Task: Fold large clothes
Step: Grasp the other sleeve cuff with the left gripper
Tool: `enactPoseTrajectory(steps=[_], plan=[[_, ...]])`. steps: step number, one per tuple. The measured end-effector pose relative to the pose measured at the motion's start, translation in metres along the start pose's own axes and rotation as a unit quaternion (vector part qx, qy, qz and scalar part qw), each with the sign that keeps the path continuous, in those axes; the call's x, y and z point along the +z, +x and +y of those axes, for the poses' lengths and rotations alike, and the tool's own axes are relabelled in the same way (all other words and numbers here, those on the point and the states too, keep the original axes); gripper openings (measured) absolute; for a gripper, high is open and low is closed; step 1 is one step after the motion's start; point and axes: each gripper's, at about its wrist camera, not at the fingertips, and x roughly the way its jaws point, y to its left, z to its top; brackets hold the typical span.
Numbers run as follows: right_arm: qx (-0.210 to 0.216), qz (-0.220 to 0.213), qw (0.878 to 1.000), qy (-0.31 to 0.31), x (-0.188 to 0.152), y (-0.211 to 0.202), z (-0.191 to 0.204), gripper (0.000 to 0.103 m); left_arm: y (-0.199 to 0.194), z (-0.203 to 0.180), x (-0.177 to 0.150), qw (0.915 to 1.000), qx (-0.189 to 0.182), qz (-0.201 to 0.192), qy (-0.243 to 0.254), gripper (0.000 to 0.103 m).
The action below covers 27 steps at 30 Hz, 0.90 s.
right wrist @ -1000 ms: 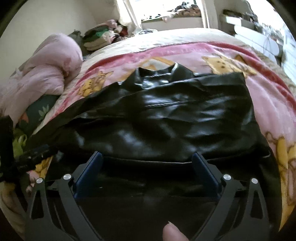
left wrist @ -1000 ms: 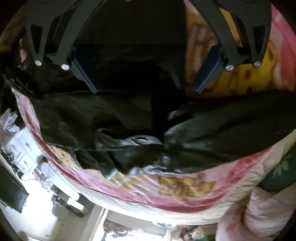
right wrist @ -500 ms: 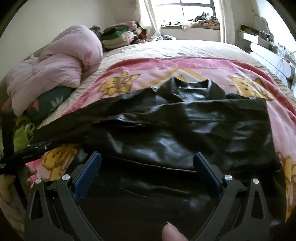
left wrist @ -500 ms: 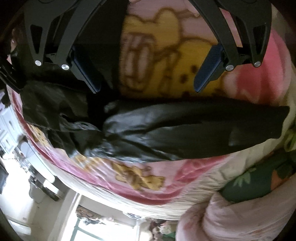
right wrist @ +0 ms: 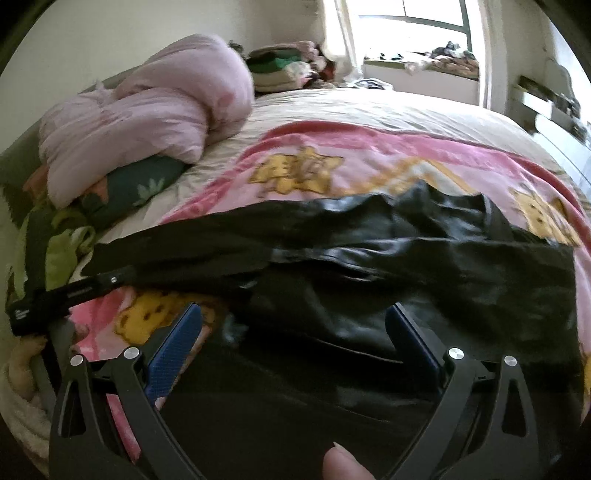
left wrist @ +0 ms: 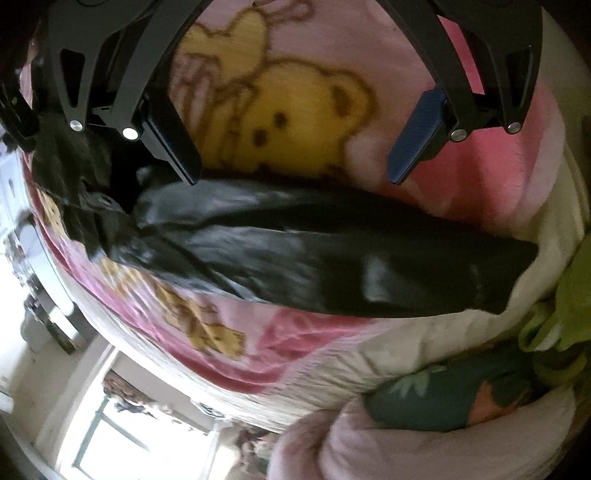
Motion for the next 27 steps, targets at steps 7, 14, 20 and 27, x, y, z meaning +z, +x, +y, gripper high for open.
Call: enactPoseTrajectory(steps=[7,14,20,27], plan=[[0.023,0.007,1.0,-0.019,0.009,0.014,0.036,0.099,0.003,0.035,0.007,0.9988,0.018,-0.007,-0.046,0.094],[0.034,0.016,0.999,-0.038,0.013,0.026,0.061,0.099,0.014,0.068,0.01,0.9947,0.028,0.001,-0.099,0.094],[0.038,0.019,0.998,-0.041,0.012,0.028,0.067,0.099,0.034,0.093,0.018,0.9884,0.023,0.019,-0.149,0.094],[0.033,0.012,0.999,-0.03,0.01,0.02,0.055,0.099,0.047,0.117,0.033,0.9772,0.013,0.007,-0.212,0.081]])
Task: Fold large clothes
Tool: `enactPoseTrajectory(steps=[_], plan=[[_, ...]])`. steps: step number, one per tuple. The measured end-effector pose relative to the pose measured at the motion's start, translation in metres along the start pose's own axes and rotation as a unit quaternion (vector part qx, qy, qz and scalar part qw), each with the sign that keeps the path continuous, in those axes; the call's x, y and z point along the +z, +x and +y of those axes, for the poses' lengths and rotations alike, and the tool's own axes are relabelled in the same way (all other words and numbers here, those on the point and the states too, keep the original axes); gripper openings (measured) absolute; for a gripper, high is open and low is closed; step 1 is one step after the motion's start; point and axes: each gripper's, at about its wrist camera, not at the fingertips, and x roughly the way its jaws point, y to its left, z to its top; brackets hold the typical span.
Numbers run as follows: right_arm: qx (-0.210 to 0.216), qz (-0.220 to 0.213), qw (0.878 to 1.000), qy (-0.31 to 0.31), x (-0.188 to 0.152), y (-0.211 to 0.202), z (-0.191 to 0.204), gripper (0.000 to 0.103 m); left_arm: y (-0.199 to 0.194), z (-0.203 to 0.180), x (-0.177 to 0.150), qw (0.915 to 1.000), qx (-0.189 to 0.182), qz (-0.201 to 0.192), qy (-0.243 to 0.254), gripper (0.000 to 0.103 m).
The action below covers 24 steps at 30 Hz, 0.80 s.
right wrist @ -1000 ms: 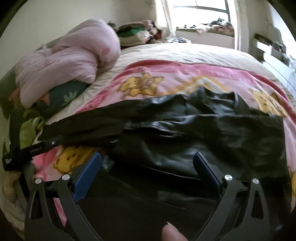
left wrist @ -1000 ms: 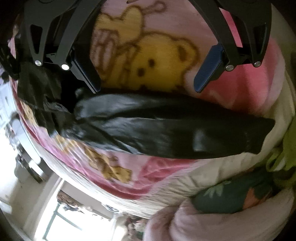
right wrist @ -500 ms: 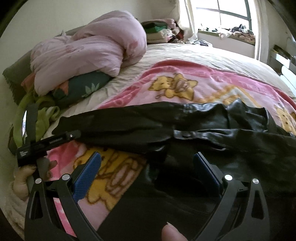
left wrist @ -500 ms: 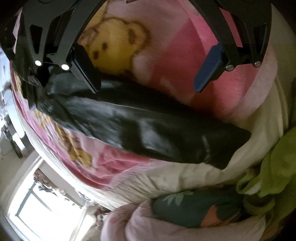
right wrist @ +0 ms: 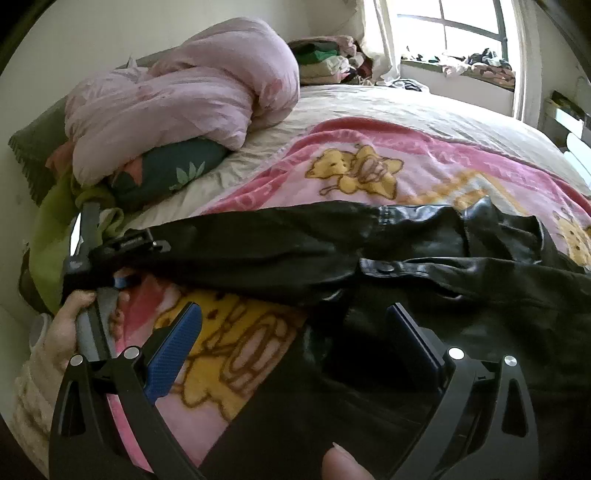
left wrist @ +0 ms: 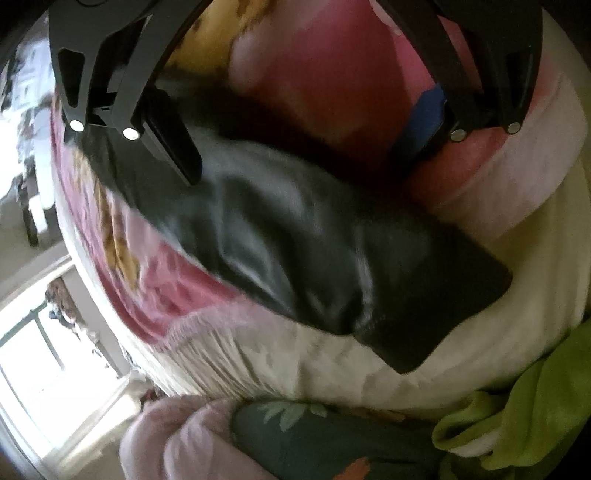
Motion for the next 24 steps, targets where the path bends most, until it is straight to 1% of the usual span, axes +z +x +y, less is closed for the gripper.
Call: enactPoseTrajectory(steps=[1,2,3,4,5,7,8,10,12,16,20,24], plan=[[-0.001,-0.001,1.0,0.003,-0.001,-0.002,-0.003,0.099,0.0,0.001,0.003,1.0,0.005,-0.007,-0.003,0.064],[-0.002,-0.003,1.0,0.004,-0.001,-0.005,-0.006,0.099,0.0,0.001,0.005,0.9998,0.011,-0.013,-0.004,0.054],[-0.004,-0.004,1.0,0.007,-0.002,-0.006,-0.009,0.099,-0.001,0.002,0.007,0.9996,0.02,-0.018,-0.006,0.04],[-0.006,-0.006,1.0,0.01,-0.003,-0.009,-0.013,0.099,-0.001,0.003,0.009,0.9995,0.022,-0.022,-0.006,0.03],[-0.006,-0.007,1.0,0.014,-0.004,-0.01,-0.016,0.099,-0.005,0.003,0.009,0.9991,0.022,-0.035,-0.003,0.026],[-0.008,-0.009,1.0,0.02,-0.006,-0.013,-0.022,0.099,-0.011,-0.001,0.011,0.9985,0.019,-0.051,0.007,0.013],[-0.01,-0.009,1.0,0.024,-0.007,-0.014,-0.025,0.099,-0.017,-0.003,0.01,0.9977,0.017,-0.064,0.016,0.011],[-0.011,-0.01,0.999,0.032,-0.009,-0.015,-0.032,0.099,-0.023,-0.008,0.011,0.9966,0.009,-0.078,0.027,0.006],[-0.015,-0.01,0.999,0.039,-0.012,-0.017,-0.038,0.099,-0.032,-0.01,0.011,0.995,-0.005,-0.095,0.031,0.005],[-0.028,-0.009,0.998,0.049,-0.02,-0.022,-0.051,0.099,-0.053,-0.02,0.009,0.9912,-0.025,-0.121,0.047,0.003],[-0.037,-0.013,0.997,0.061,-0.027,-0.031,-0.066,0.099,-0.076,-0.041,0.008,0.9858,-0.045,-0.145,0.071,0.002],[-0.043,-0.02,0.996,0.074,-0.033,-0.041,-0.084,0.099,-0.109,-0.069,0.004,0.9771,-0.074,-0.173,0.099,0.001]])
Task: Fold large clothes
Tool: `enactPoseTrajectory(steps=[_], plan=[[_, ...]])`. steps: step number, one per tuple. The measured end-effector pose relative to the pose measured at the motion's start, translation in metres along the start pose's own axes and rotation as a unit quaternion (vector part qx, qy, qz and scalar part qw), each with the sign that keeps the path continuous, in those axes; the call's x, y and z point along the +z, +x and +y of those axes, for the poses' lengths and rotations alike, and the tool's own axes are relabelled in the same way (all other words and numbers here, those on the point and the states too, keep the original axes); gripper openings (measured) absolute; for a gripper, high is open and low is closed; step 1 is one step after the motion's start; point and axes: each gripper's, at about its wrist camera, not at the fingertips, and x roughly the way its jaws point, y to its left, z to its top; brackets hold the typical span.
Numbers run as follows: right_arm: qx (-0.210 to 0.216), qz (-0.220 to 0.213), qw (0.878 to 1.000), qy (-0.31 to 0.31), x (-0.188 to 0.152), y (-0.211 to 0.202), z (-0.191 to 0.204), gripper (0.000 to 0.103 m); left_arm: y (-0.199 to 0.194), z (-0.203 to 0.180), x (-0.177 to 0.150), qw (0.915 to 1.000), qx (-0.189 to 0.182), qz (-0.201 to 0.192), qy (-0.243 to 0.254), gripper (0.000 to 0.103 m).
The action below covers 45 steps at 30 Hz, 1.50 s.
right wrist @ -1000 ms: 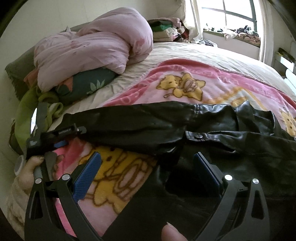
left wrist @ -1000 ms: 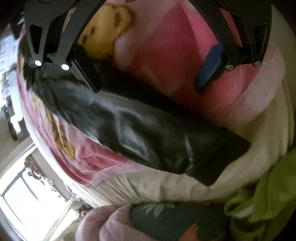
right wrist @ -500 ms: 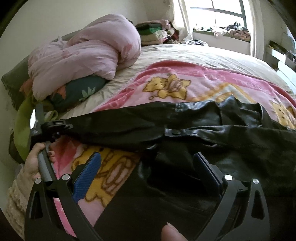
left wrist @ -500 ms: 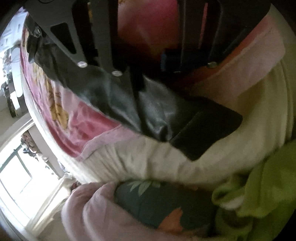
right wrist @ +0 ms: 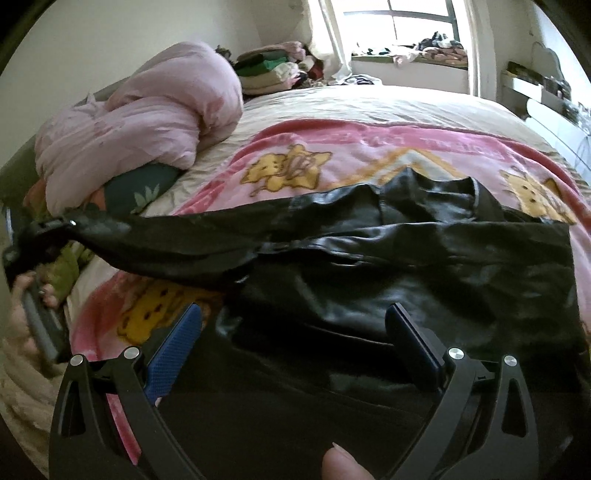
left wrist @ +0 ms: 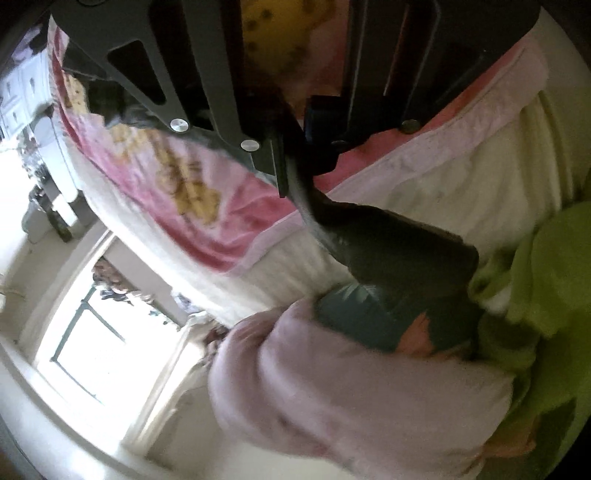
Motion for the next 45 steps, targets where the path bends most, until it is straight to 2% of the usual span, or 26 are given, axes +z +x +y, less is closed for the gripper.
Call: enactPoseTrajectory(steps=[11,17,23,27,33,45], plan=[[-0.029,-0.036,0.999,0.021,0.003,-0.039,-0.053,0.099,-0.048,-0.092,0.02,0.9935,-0.074,-0.052,0.068,0.001],[-0.055,-0.058,0.996,0.028,0.006,-0.06,-0.084,0.099,-0.06,-0.141,0.018,0.9872,-0.099,-0.064,0.108,0.001],[-0.066,-0.086,0.991,0.077,0.003,-0.082,-0.128,0.099,-0.068,-0.184,0.009,0.9804,-0.122,-0.067,0.139,0.0],[-0.069,-0.102,0.985,0.117,-0.001,-0.097,-0.155,0.099,-0.074,-0.209,-0.003,0.9748,-0.141,-0.066,0.16,0.0],[-0.076,-0.129,0.974,0.169,-0.009,-0.123,-0.188,0.099,-0.076,-0.249,-0.033,0.9622,-0.176,-0.055,0.2,0.0],[-0.096,-0.147,0.959,0.221,-0.02,-0.15,-0.226,0.099,-0.072,-0.306,-0.088,0.9374,-0.216,-0.023,0.273,0.0]])
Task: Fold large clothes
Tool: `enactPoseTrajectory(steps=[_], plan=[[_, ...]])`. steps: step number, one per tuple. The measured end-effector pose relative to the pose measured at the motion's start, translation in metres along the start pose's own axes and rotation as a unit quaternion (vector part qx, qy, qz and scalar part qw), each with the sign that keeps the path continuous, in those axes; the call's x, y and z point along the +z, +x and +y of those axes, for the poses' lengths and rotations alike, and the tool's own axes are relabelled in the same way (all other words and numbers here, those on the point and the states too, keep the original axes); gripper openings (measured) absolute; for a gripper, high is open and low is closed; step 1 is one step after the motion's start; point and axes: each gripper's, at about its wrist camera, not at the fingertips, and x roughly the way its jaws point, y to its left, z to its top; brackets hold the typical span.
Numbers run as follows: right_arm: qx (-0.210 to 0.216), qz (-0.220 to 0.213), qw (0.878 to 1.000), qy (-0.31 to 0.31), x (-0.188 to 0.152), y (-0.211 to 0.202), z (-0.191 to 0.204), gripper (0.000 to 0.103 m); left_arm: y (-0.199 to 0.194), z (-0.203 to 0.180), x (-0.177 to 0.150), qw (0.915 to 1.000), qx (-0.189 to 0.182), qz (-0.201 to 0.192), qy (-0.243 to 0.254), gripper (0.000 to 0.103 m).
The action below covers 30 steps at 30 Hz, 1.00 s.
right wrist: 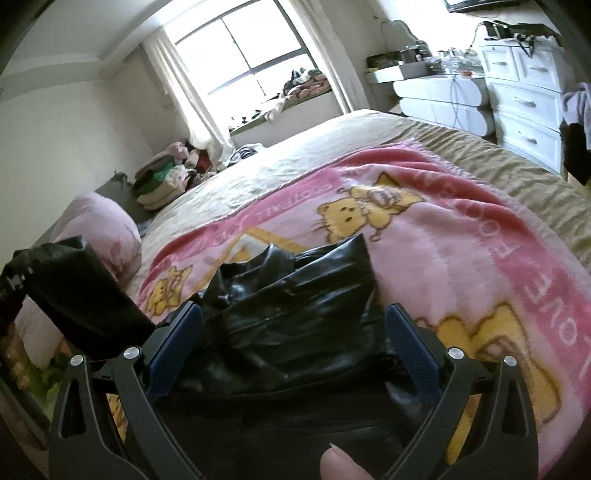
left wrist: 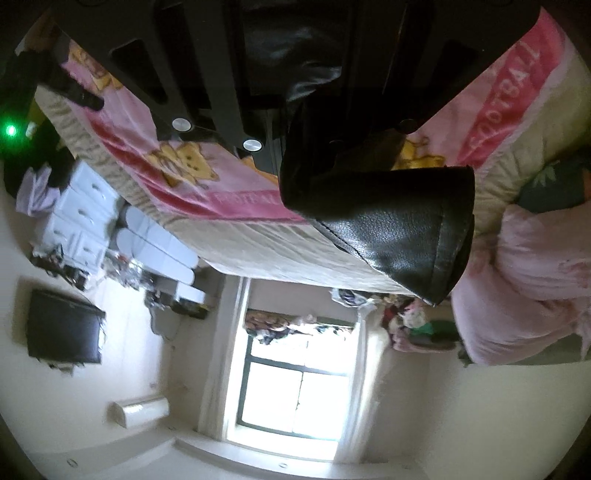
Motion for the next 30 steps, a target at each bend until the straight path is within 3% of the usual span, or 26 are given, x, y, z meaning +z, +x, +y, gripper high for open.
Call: enactPoseTrajectory(steps=[9,14,21,26,27,30], plan=[[-0.023,-0.027,0.998,0.058,0.01,-0.022,-0.044,0.099,0.034,-0.055,-0.038,0.9961,-0.042,0.048,0.061,0.0],[-0.033,-0.043,0.994,0.094,0.014,-0.033,-0.07,0.099,0.061,-0.086,-0.073,0.9881,-0.061,0.094,0.106,0.0],[-0.034,-0.033,0.992,0.114,0.011,-0.029,-0.08,0.099,0.102,-0.117,-0.138,0.967,-0.071,0.171,0.175,0.001],[-0.032,-0.02,0.993,0.108,0.01,-0.018,-0.078,0.099,0.116,-0.129,-0.177,0.949,-0.071,0.205,0.228,0.007],[-0.032,-0.018,0.993,0.109,0.009,-0.017,-0.078,0.099,0.115,-0.132,-0.182,0.9464,-0.07,0.208,0.237,0.013],[-0.025,-0.008,0.993,0.117,0.007,-0.011,-0.08,0.099,0.118,-0.135,-0.196,0.9367,-0.065,0.225,0.26,0.063]])
